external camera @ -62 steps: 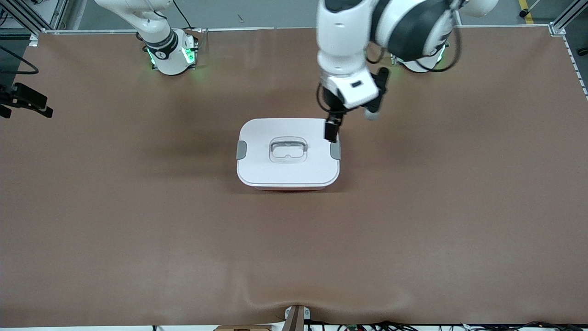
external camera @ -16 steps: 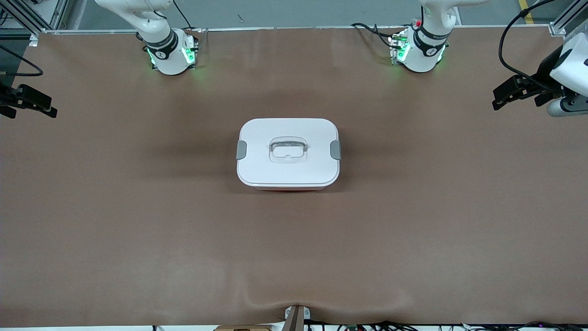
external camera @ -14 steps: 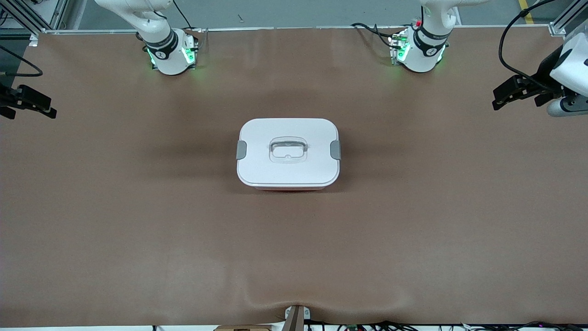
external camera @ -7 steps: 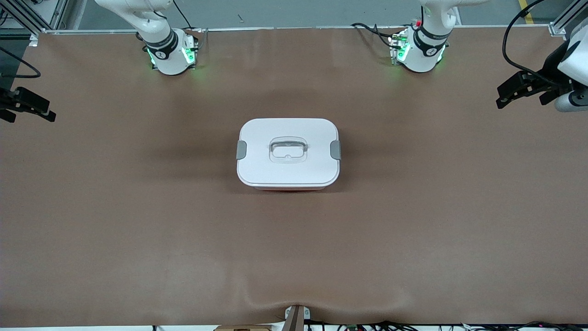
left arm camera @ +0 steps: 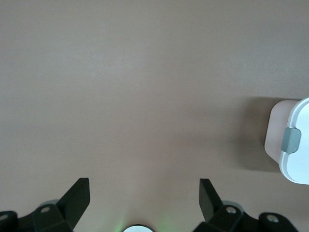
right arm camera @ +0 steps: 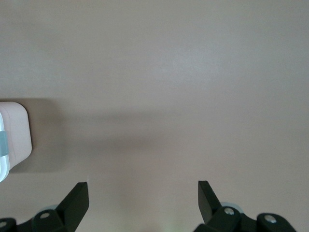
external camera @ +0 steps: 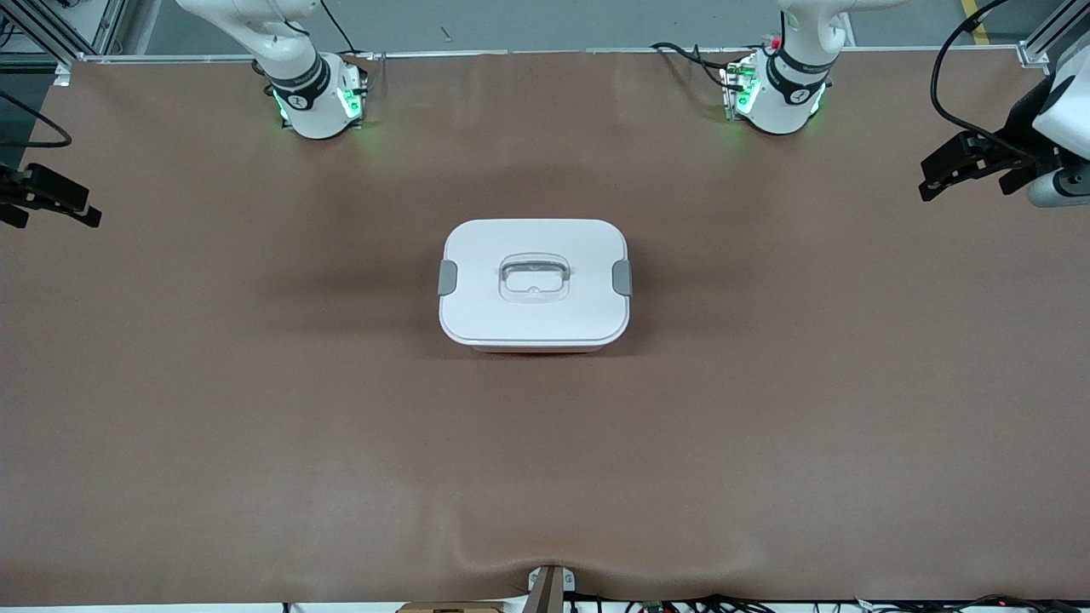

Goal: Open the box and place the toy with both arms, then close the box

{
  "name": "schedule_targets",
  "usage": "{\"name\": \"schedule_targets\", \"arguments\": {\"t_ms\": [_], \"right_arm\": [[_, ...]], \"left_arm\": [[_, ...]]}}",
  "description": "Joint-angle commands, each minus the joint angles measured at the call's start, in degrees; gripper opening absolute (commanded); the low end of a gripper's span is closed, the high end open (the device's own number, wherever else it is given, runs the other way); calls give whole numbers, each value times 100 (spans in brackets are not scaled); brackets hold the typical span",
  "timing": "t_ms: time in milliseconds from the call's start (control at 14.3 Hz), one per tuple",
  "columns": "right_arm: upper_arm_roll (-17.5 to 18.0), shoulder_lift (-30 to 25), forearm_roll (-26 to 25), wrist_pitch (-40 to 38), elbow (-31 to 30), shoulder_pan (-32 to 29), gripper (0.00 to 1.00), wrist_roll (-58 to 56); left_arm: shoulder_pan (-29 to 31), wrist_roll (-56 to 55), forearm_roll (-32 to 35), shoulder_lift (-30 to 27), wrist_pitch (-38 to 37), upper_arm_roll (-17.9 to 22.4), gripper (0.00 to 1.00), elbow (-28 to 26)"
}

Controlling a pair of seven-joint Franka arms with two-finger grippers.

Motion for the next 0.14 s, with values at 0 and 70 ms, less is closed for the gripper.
{"name": "schedule_targets", "arguments": {"t_ms": [0, 70], "right_arm": [[72, -11, 91, -9, -5, -74, 100, 26], [72, -11, 91, -18, -5, -74, 100, 26]], "left_arm": [[34, 55, -47, -14, -111, -38, 100, 61], [34, 28, -38, -14, -137, -38, 100, 61]]}}
